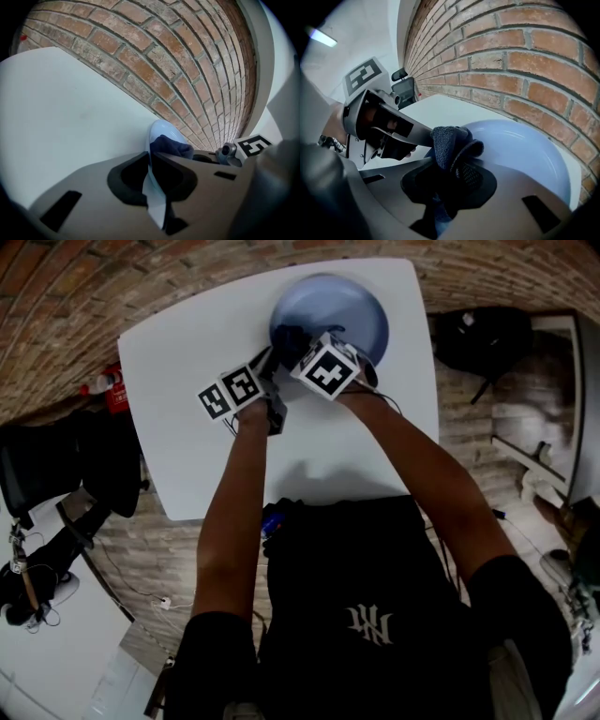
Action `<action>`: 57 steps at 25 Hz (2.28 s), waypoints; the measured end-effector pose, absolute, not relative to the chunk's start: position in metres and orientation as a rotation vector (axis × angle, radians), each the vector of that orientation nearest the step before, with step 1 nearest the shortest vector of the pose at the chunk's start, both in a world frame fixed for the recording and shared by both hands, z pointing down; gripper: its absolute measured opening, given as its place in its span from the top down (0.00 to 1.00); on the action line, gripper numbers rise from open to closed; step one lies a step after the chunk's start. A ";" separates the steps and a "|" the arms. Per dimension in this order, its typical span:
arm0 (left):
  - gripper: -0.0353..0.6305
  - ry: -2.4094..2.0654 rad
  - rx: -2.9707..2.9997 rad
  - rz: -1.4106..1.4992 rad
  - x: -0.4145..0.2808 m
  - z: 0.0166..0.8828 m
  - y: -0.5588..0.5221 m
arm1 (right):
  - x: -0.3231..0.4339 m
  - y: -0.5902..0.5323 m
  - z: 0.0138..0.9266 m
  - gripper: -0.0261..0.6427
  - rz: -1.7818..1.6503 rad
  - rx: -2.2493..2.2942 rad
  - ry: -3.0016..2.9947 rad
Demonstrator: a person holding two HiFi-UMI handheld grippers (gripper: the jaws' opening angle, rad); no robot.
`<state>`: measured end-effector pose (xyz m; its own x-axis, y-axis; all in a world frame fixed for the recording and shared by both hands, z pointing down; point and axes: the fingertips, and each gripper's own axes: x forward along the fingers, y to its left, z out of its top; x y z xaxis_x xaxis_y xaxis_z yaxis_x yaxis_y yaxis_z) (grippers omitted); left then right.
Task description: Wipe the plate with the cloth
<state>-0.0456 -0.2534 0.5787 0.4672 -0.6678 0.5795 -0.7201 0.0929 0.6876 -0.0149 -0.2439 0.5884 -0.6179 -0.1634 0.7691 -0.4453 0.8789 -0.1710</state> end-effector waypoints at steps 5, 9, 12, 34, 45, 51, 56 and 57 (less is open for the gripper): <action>0.90 -1.225 1.612 0.076 -0.047 0.580 -0.253 | -0.006 -0.245 0.585 0.83 0.317 0.410 -2.202; 0.90 -1.221 1.618 0.072 -0.045 0.578 -0.254 | 0.010 -0.249 0.584 0.83 0.231 0.429 -2.169; 0.90 -1.219 1.618 0.067 -0.046 0.578 -0.254 | 0.027 -0.255 0.585 0.83 0.201 0.456 -2.137; 0.90 -1.225 1.608 0.101 -0.046 0.580 -0.254 | 0.138 -0.311 0.584 0.83 0.108 0.701 -1.965; 0.91 -1.239 1.586 0.101 -0.047 0.579 -0.253 | 0.080 -0.283 0.554 0.83 0.375 0.681 -2.260; 0.91 -1.240 1.581 0.092 -0.046 0.579 -0.253 | 0.011 -0.238 0.545 0.83 0.438 0.482 -2.350; 0.91 -1.248 1.580 0.082 -0.046 0.579 -0.253 | -0.005 -0.223 0.568 0.83 0.464 0.438 -2.303; 0.91 -1.248 1.580 0.078 -0.046 0.579 -0.253 | -0.003 -0.223 0.573 0.83 0.471 0.437 -2.288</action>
